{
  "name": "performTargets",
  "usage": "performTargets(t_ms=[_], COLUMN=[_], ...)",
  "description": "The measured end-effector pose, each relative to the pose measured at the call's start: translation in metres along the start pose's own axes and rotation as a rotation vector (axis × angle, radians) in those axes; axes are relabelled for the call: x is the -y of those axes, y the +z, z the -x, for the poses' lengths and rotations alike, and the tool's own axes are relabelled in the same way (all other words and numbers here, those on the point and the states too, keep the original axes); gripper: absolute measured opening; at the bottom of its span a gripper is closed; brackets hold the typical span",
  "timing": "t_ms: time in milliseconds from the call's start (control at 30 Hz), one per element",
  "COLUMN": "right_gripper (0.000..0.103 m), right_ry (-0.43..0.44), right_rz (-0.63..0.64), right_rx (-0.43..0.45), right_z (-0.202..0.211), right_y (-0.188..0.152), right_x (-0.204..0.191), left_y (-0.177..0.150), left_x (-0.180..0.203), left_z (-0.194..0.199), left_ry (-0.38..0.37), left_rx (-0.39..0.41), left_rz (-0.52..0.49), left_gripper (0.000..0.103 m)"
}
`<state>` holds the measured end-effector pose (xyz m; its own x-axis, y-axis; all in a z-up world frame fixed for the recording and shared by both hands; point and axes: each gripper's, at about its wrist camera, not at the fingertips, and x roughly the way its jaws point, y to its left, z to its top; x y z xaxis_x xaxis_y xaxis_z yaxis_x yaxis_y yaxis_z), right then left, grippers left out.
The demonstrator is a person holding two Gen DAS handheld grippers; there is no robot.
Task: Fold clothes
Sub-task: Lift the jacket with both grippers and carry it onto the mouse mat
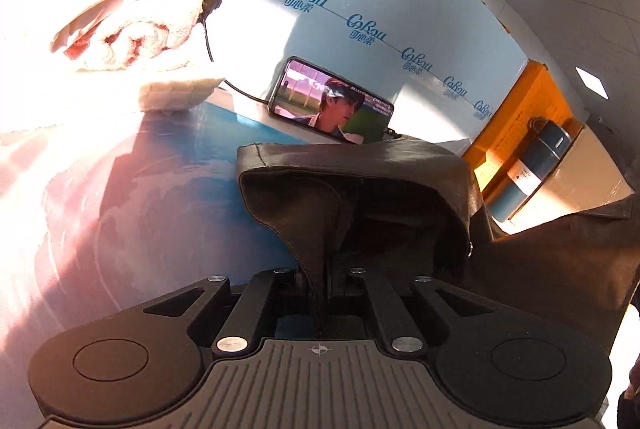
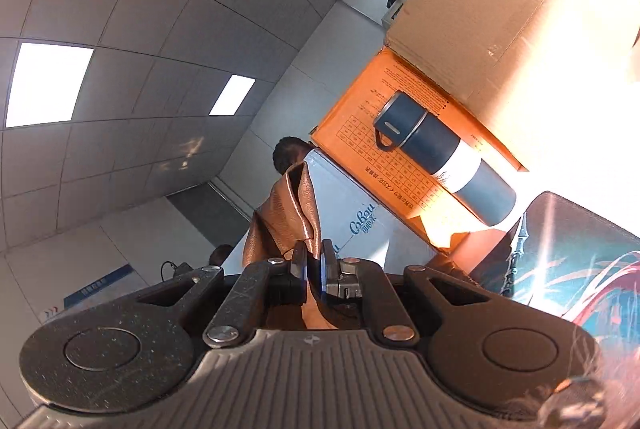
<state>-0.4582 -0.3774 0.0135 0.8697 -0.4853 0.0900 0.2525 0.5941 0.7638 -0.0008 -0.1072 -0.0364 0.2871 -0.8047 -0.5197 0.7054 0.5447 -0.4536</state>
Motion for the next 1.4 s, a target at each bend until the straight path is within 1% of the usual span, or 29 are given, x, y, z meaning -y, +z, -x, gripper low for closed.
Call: performTargets(t_ms=[67,100,133,167,200,233,267,300,400,533,567,600,633,667,700,733,767,800,833,867,933,967,1000,1033,1067,1167,1267,1333,1400], right_gripper=[0.006,0.006,0.006,0.007,0.007,0.007,0.008,0.008,0.009,0.010,0.012,0.019,0.024,0.033,0.039,0.042,0.049,0.057,0.060,0.061,0.071,0.078,0.081,0.081,0.082,0.089,0.091,0.091,0.091], right_ry=[-0.027,-0.038,-0.049,-0.066,-0.082,-0.094,-0.105,-0.115,-0.153,-0.223,-0.244,-0.264,-0.285,-0.306,-0.333,-0.361,-0.385,-0.400,-0.407,-0.393,-0.340,-0.302,-0.260,-0.231,-0.212,-0.142,-0.106,-0.101,-0.108], right_rz=[0.029,0.044,0.061,0.083,0.105,0.122,0.136,0.149,0.183,0.185,0.179,0.173,0.168,0.162,0.147,0.127,0.100,0.070,0.032,0.001,-0.053,-0.082,-0.113,-0.142,-0.173,-0.299,-0.425,-0.478,-0.492], right_rx=[-0.004,-0.008,-0.013,-0.020,-0.027,-0.033,-0.041,-0.049,-0.070,-0.092,-0.096,-0.101,-0.106,-0.110,-0.121,-0.133,-0.142,-0.144,-0.138,-0.125,-0.119,-0.130,-0.146,-0.160,-0.168,-0.160,-0.119,-0.093,-0.091], right_z=[0.015,0.022,0.028,0.035,0.042,0.047,0.051,0.055,0.066,0.077,0.080,0.083,0.086,0.089,0.091,0.093,0.096,0.099,0.104,0.109,0.117,0.118,0.117,0.116,0.115,0.110,0.103,0.097,0.086], right_y=[-0.005,-0.007,-0.010,-0.013,-0.015,-0.017,-0.019,-0.021,-0.027,-0.034,-0.036,-0.037,-0.039,-0.040,-0.042,-0.042,-0.043,-0.043,-0.042,-0.042,-0.039,-0.038,-0.038,-0.039,-0.039,-0.037,-0.035,-0.034,-0.034], right_x=[0.003,0.003,0.003,0.003,0.003,0.003,0.004,0.004,0.007,0.014,0.017,0.020,0.022,0.025,0.029,0.033,0.037,0.041,0.046,0.049,0.050,0.051,0.053,0.053,0.053,0.057,0.067,0.072,0.072], left_y=[0.001,0.001,0.001,0.000,0.000,0.000,-0.001,-0.001,-0.003,-0.013,-0.017,-0.021,-0.025,-0.028,-0.031,-0.032,-0.032,-0.032,-0.033,-0.034,-0.036,-0.038,-0.040,-0.042,-0.043,-0.049,-0.057,-0.061,-0.064], left_x=[0.001,0.002,0.005,0.008,0.010,0.013,0.016,0.018,0.027,0.047,0.053,0.059,0.064,0.068,0.072,0.074,0.073,0.071,0.067,0.064,0.057,0.051,0.045,0.039,0.034,0.030,0.036,0.044,0.051], left_z=[-0.002,-0.002,0.001,0.005,0.008,0.011,0.014,0.017,0.029,0.040,0.039,0.038,0.036,0.034,0.032,0.032,0.034,0.037,0.041,0.045,0.052,0.056,0.060,0.064,0.068,0.080,0.080,0.078,0.075], left_ry=[0.028,0.051,0.108,0.164,0.221,0.277,0.334,0.374,0.332,0.163,0.131,0.105,0.100,0.103,0.108,0.117,0.122,0.122,0.118,0.115,0.106,0.092,0.079,0.065,0.046,-0.058,-0.146,-0.166,-0.171], left_rx=[-0.005,-0.001,0.020,0.040,0.061,0.081,0.102,0.119,0.135,0.118,0.112,0.104,0.090,0.068,0.048,0.037,0.034,0.029,0.021,0.014,-0.003,-0.015,-0.027,-0.038,-0.049,-0.071,-0.091,-0.099,-0.100], left_rz=[-0.024,-0.040,-0.069,-0.099,-0.128,-0.158,-0.187,-0.215,-0.285,-0.384,-0.415,-0.445,-0.473,-0.497,-0.518,-0.525,-0.521,-0.504,-0.479,-0.454,-0.400,-0.359,-0.318,-0.277,-0.240,-0.180,-0.185,-0.206,-0.225], left_gripper=[0.010,0.013,0.021,0.039,0.052,0.083,0.093,0.093,0.093,0.093,0.095,0.096,0.096,0.096,0.096,0.096,0.096,0.096,0.096,0.096,0.096,0.096,0.096,0.096,0.097,0.097,0.099,0.100,0.100])
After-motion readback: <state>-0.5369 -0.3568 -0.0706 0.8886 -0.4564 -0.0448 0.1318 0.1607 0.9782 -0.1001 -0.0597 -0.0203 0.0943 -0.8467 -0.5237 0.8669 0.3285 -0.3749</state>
